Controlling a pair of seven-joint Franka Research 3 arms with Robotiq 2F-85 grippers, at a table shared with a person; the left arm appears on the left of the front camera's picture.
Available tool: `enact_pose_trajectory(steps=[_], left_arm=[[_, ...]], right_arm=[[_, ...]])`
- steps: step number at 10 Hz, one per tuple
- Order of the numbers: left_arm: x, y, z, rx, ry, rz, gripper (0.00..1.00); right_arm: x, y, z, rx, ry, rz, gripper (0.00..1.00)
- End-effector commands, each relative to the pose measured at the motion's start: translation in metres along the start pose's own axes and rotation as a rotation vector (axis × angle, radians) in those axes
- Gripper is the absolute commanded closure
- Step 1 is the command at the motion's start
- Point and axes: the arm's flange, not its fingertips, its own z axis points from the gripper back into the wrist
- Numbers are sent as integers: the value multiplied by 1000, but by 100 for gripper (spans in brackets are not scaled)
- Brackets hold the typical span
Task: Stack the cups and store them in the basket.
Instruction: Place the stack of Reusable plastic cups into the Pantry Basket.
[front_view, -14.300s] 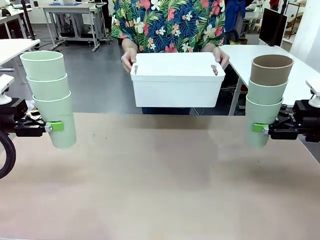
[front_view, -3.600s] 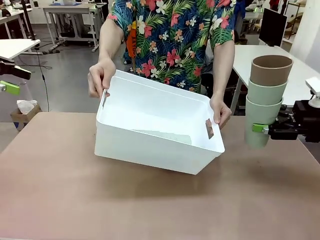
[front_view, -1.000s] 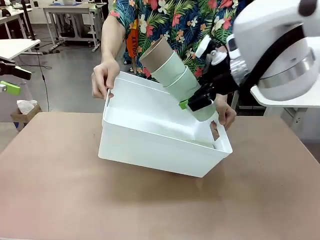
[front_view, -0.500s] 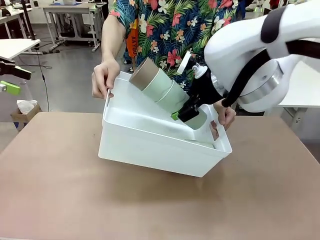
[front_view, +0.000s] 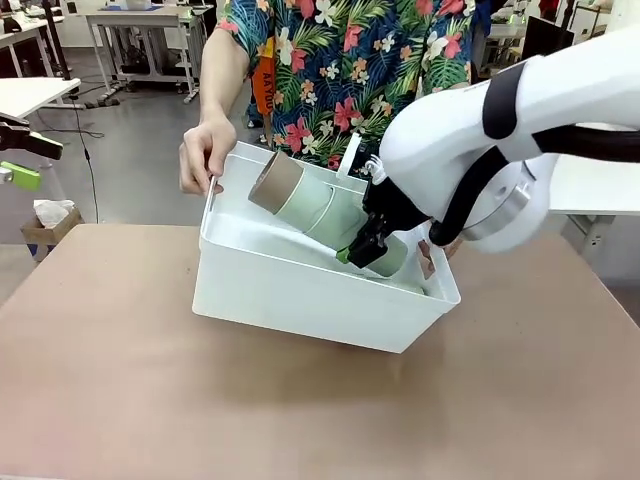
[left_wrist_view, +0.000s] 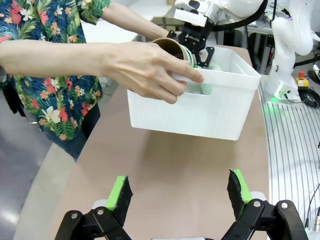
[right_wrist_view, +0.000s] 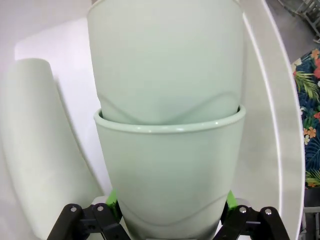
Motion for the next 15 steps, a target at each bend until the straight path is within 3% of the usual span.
enact_pose_trajectory(steps=[1,6,11,12,15], left_arm=[[2,-1,1,4,-4,-9,0],[2,-1,1,4,-4,-9,0],[2,-1,1,4,-4,-9,0],[2,-1,1,4,-4,-9,0],[2,-1,1,4,-4,-9,0]], right_arm=[[10,-7,-11,-34,32,-8,15],[5,-10,-43,-34,71,15,15],[-5,-5,-32,-31,76,27,15],[-7,-3,-27,-22,80,41,0],[-14,1,-6,-8,70,53,0]])
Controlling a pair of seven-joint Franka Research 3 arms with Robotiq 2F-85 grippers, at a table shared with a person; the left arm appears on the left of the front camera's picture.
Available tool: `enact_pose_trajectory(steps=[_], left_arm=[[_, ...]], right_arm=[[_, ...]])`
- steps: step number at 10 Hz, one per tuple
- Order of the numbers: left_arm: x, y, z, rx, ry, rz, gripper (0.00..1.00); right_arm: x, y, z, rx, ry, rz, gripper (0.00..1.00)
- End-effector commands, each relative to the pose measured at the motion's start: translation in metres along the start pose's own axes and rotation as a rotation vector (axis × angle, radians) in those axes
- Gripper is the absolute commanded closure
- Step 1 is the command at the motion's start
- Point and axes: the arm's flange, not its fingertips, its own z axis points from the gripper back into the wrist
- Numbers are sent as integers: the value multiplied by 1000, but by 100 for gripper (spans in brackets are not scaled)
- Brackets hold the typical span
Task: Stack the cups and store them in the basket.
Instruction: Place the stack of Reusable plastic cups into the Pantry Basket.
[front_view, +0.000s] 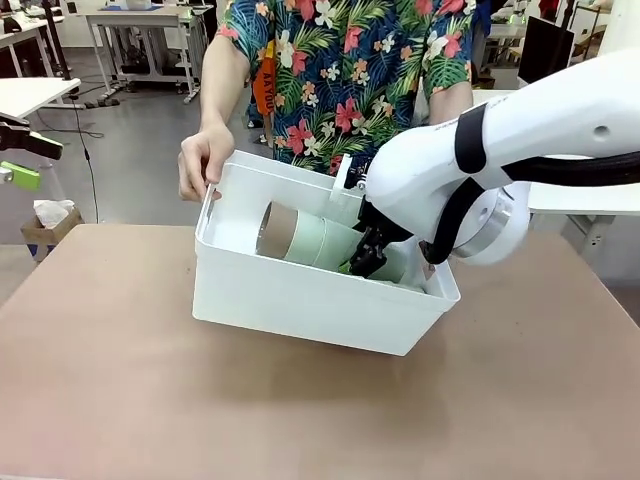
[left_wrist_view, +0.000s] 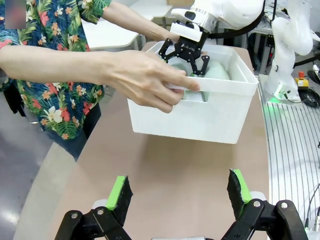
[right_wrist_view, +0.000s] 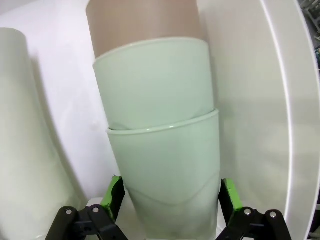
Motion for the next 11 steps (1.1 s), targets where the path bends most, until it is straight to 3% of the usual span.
enact_pose_trajectory(steps=[1,6,11], left_arm=[[1,-1,1,4,-4,-9,0],[1,-1,1,4,-4,-9,0],[1,-1,1,4,-4,-9,0]], right_arm=[[-4,5,24,18,-3,6,0],[8,-2,121,22,-171,-25,0],[-68,-51,238,73,-294,-145,0]])
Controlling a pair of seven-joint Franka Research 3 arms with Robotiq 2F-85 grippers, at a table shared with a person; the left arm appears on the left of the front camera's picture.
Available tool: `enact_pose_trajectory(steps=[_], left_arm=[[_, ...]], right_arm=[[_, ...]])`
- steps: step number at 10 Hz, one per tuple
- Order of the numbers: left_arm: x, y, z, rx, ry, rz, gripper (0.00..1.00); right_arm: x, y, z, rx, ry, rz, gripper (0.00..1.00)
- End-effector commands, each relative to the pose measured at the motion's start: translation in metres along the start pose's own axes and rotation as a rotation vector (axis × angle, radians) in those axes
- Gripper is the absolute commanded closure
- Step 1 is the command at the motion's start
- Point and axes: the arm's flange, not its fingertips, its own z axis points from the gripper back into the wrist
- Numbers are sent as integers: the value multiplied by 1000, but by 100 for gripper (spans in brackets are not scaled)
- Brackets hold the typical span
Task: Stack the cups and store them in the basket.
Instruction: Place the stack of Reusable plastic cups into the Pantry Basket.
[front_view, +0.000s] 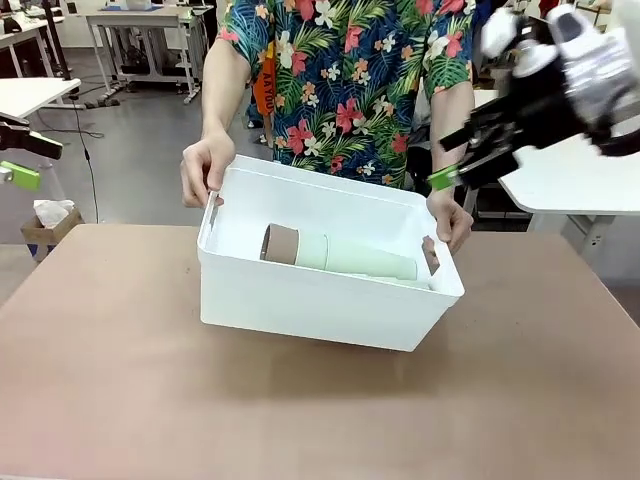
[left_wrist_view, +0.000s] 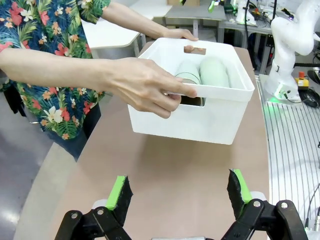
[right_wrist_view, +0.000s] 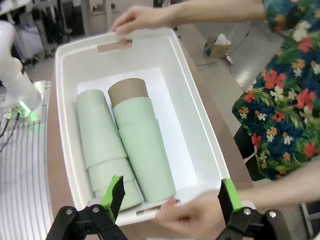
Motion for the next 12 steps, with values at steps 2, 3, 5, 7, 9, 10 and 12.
enact_pose_trajectory(steps=[2,3,5,7,9,10,12], left_arm=[[1,-1,1,3,-5,-9,0],[1,-1,1,3,-5,-9,0],[1,-1,1,3,-5,-9,0],[1,-1,1,3,-5,-9,0],[1,-1,1,3,-5,-9,0],[1,-1,1,3,-5,-9,0],[1,-1,1,3,-5,-9,0]], right_arm=[[-49,-26,67,-5,-63,-52,0],[-64,-28,90,-1,-96,-58,0],[-87,-35,117,9,-157,-45,0],[-100,-42,121,1,-187,-39,0],[-90,-36,126,-5,-139,-62,0],[-90,-36,126,-5,-139,-62,0],[-90,-36,126,-5,-139,-62,0]])
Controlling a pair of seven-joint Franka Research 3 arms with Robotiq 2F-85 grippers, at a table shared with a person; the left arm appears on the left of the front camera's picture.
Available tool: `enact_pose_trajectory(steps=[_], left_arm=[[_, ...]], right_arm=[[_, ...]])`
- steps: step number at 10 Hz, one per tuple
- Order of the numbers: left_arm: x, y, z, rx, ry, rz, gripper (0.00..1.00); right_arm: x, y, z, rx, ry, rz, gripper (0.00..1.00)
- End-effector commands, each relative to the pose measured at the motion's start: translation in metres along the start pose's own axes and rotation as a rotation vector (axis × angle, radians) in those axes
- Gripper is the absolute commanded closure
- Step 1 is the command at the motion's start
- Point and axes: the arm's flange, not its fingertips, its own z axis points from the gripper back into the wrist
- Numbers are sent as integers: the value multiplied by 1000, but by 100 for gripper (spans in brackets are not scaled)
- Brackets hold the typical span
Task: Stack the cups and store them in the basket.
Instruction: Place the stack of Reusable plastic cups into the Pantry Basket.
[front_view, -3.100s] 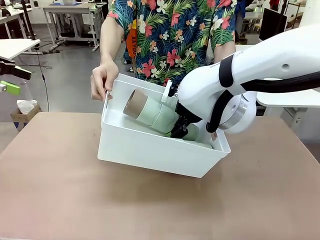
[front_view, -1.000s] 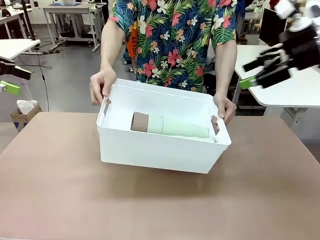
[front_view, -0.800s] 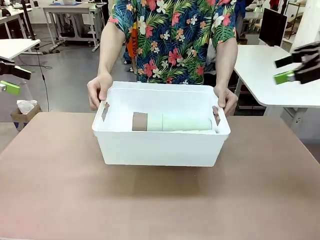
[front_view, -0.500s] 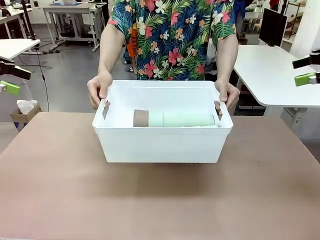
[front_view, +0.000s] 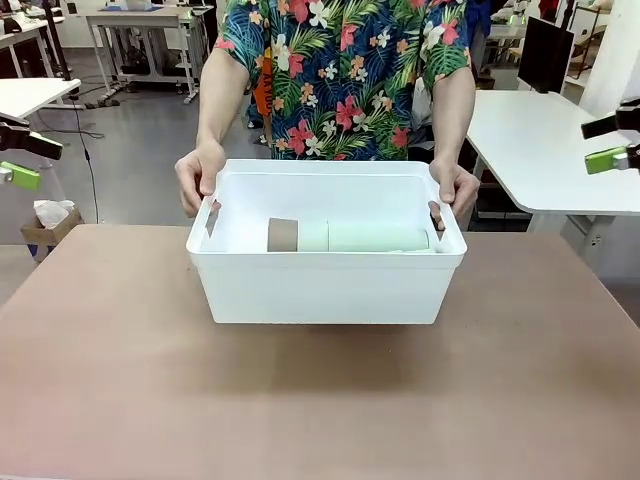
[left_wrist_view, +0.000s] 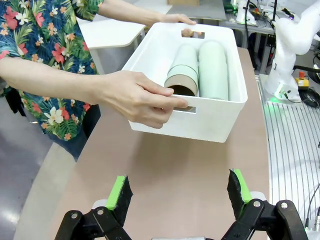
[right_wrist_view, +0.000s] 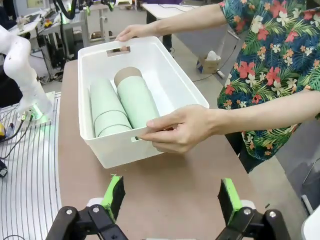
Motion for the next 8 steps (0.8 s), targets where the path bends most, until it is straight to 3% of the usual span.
enact_pose_trajectory(steps=[1,8], left_arm=[[1,-1,0,3,-5,-9,0],[1,-1,0,3,-5,-9,0]], right_arm=[[0,-1,1,3,-14,-6,0],[0,-1,1,3,-14,-6,0]])
